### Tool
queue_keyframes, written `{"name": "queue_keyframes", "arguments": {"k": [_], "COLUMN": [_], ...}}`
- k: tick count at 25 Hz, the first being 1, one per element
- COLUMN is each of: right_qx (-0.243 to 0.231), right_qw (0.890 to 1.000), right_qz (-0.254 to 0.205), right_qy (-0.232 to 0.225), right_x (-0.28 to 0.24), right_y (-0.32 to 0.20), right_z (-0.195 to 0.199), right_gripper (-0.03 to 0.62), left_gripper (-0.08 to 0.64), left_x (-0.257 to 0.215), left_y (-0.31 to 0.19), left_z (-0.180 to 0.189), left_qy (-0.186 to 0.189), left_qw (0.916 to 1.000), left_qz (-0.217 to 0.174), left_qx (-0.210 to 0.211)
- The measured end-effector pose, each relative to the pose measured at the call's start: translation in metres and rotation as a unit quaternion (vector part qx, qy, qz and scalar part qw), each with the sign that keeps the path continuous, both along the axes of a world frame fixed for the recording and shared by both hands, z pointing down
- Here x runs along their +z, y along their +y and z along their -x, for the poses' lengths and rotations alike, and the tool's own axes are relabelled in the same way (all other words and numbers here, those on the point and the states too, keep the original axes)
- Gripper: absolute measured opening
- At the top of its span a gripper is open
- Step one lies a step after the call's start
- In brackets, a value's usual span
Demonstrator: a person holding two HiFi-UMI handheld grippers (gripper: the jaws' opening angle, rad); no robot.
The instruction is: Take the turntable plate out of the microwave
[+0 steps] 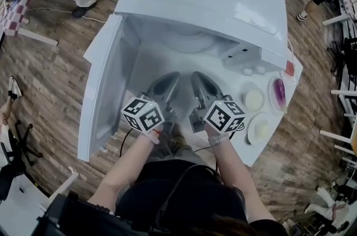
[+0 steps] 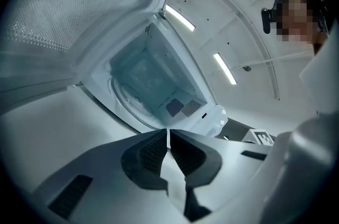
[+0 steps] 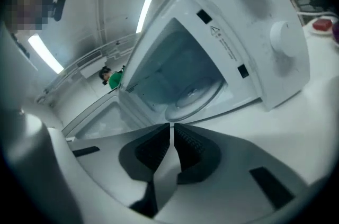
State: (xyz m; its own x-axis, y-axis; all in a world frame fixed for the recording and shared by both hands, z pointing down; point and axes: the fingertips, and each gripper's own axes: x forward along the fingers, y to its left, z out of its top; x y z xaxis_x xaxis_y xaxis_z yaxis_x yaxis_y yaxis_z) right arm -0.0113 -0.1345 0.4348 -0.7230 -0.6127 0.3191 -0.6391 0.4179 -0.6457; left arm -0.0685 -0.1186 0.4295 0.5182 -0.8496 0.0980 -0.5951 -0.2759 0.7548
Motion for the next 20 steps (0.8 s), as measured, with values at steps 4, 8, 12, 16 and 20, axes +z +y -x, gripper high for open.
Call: {"name": "queue_keyframes", "arguments": {"k": [4, 8, 12, 16, 20], "right_qx": [0.058, 0.113, 0.154, 0.17, 0.181], "right_qw": [0.994, 0.978, 0.958, 0.944, 0.936], "right_qz": [0.068, 0.122, 0.157, 0.182, 0.201], "right_qy": [-0.063, -0.125, -0.185, -0.217, -0.227], "right_x": [0.013, 0.023, 0.032, 0.036, 0.042], "right_y": [-0.024, -0.046, -0.064, -0.074, -0.081], "right_z": [0.002, 0.0, -0.001, 0.001, 0.004], "right_gripper": [0.041, 0.106, 0.132, 0.138, 0.138], "left_gripper": [0.012, 0.012, 0.014, 0.03, 0.101], "left_x": [0.009, 0.018, 0.024, 0.028, 0.033], "left_y": [-0.01, -0.026, -0.041, -0.049, -0.054], "left_z": [0.008, 0.014, 0.019, 0.017, 0.015], "left_qy": [0.018, 0.049, 0.1, 0.128, 0.156], "left_qw": [0.9997, 0.9979, 0.9923, 0.9879, 0.9824], "left_qz": [0.017, 0.04, 0.068, 0.084, 0.099], "left_qx": [-0.005, -0.013, -0.027, -0.029, -0.025]}}
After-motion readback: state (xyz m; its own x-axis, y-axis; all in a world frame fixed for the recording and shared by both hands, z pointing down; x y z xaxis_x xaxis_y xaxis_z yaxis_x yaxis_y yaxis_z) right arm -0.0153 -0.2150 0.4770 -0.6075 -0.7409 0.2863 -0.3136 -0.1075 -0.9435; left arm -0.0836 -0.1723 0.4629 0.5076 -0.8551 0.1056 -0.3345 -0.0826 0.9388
